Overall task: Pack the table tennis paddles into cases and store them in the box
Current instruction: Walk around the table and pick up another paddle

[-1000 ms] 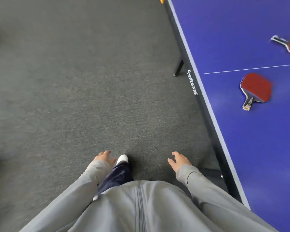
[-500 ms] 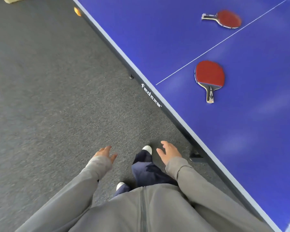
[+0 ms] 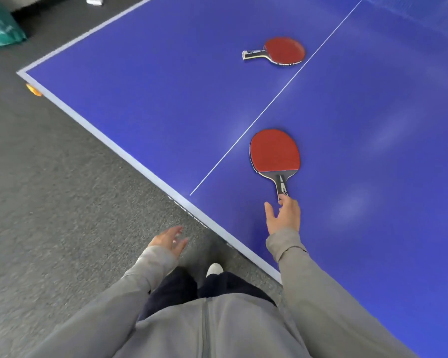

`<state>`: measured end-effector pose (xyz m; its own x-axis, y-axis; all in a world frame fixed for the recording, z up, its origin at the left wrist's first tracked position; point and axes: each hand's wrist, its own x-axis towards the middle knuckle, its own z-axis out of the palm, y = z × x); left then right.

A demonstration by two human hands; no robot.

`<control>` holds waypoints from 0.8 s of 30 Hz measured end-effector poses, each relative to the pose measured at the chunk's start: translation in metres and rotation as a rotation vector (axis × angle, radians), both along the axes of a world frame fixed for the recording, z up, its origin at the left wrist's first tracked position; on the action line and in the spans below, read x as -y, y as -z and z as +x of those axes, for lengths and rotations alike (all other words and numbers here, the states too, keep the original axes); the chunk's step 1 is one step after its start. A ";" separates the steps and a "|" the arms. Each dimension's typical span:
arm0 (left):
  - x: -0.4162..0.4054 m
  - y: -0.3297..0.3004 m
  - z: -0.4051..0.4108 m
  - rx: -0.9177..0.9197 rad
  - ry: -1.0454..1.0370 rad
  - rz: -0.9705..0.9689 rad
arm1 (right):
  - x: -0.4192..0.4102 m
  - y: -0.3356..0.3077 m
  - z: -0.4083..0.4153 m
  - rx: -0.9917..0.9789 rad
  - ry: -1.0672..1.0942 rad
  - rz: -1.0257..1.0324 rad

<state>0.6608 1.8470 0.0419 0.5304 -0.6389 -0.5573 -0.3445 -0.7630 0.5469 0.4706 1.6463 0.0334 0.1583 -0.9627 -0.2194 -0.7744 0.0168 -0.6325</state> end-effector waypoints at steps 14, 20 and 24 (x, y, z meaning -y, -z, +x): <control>0.142 0.003 0.111 -0.010 0.159 -0.101 | 0.074 0.045 0.034 -0.185 0.349 0.081; 0.234 0.011 0.172 0.005 0.221 -0.156 | 0.079 0.034 0.062 -0.032 0.568 0.115; 0.311 0.016 0.210 0.033 0.229 -0.214 | 0.103 0.030 0.097 0.013 0.749 0.104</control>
<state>0.8705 1.5361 0.0257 0.3742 -0.8447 -0.3827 -0.5143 -0.5325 0.6722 0.5681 1.5433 0.0031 -0.5270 -0.7884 -0.3174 -0.5248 0.5956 -0.6081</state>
